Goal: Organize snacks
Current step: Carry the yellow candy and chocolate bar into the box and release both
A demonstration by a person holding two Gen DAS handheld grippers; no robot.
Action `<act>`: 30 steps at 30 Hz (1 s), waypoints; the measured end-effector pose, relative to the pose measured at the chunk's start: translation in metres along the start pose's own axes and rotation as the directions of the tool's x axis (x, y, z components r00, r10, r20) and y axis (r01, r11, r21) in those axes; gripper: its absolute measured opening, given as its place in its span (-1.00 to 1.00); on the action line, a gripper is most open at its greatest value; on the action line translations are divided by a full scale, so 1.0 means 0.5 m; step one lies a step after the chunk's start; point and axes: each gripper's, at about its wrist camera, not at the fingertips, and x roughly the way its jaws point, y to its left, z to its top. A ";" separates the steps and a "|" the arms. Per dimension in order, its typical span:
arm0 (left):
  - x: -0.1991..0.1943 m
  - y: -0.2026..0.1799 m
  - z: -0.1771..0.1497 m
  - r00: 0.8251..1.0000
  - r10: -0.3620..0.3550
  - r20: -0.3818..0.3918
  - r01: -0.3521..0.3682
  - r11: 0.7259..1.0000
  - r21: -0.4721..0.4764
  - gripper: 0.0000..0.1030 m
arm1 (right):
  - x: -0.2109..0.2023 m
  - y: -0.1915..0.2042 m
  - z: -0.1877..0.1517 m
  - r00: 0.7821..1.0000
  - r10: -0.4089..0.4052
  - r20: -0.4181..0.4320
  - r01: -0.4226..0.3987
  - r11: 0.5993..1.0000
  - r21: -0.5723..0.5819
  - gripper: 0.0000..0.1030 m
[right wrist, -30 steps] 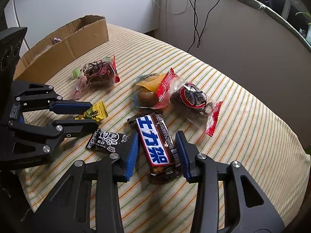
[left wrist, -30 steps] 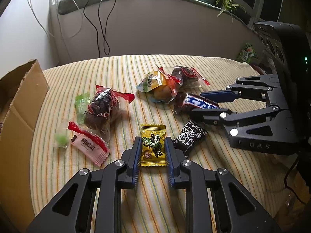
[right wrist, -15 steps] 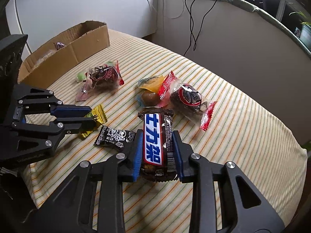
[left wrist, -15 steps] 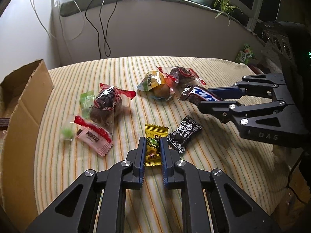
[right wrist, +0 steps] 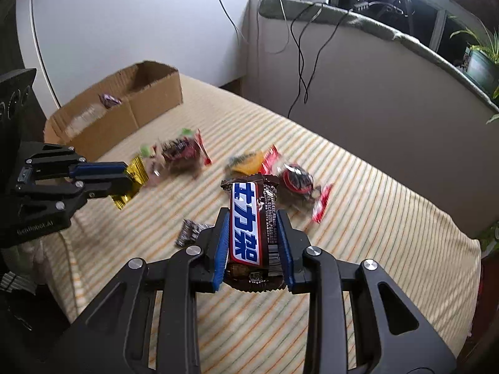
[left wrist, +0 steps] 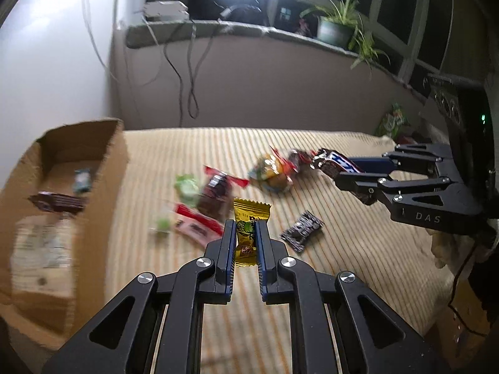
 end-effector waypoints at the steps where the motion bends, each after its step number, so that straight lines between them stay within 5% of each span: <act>1: -0.011 0.008 0.001 1.000 0.006 0.010 -0.006 1.000 -0.007 -0.79 | -0.003 0.004 0.006 1.000 0.004 0.006 -0.004 1.000 -0.003 -0.42; 19: -0.152 0.229 -0.026 0.974 0.203 0.100 -0.184 0.969 -0.167 -0.79 | 0.047 0.163 0.181 0.993 0.101 0.069 -0.093 0.989 -0.113 -0.42; 30: -0.176 0.293 -0.041 0.956 0.274 0.103 -0.250 0.947 -0.203 -0.79 | 0.138 0.252 0.295 0.988 0.147 0.051 -0.136 0.974 -0.180 -0.42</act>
